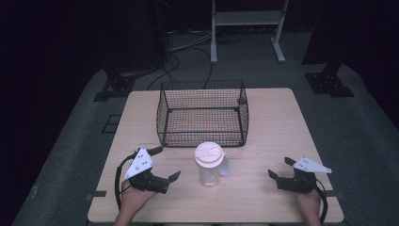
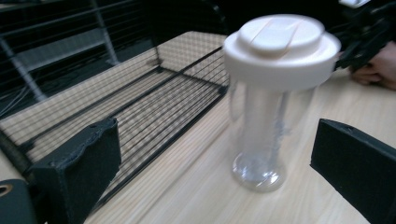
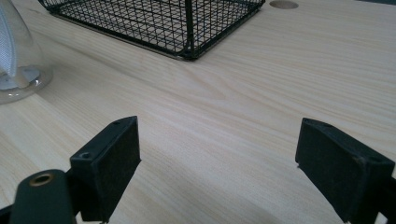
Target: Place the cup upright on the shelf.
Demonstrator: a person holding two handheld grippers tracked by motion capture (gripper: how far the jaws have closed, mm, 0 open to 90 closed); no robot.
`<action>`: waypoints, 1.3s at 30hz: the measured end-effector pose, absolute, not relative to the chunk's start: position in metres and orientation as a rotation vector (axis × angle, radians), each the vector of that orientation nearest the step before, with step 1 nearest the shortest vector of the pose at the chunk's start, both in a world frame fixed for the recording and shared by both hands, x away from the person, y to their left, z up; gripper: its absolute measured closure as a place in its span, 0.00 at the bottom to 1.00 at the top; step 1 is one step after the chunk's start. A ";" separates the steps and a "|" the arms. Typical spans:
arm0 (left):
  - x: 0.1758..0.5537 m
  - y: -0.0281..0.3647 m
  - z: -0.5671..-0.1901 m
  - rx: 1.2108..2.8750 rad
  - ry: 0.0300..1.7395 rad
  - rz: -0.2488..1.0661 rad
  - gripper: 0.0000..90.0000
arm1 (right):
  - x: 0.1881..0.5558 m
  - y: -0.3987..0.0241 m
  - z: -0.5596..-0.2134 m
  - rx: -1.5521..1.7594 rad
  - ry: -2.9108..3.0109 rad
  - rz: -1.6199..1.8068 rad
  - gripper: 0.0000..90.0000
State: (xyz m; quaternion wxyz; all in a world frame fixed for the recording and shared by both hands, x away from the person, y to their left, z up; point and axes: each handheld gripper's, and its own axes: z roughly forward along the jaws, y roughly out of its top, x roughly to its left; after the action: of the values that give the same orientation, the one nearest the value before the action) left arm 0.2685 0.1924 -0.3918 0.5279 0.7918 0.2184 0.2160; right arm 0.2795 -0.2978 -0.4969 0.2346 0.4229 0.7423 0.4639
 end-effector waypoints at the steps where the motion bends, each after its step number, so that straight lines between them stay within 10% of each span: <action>1: 0.269 0.189 -0.389 1.895 0.509 0.502 0.01 | 0.279 -0.298 -0.497 1.160 2.037 1.274 0.14; 39: 0.286 0.129 -0.354 2.096 0.327 0.292 0.01 | 0.279 -0.298 -0.497 1.142 2.045 1.289 0.14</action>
State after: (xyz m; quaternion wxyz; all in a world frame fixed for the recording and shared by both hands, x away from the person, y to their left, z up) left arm 0.2859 0.1286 -0.3540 0.4795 0.8590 0.1340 0.1197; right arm 0.2788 -0.2981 -0.4968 0.2319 0.4156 0.7441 0.4688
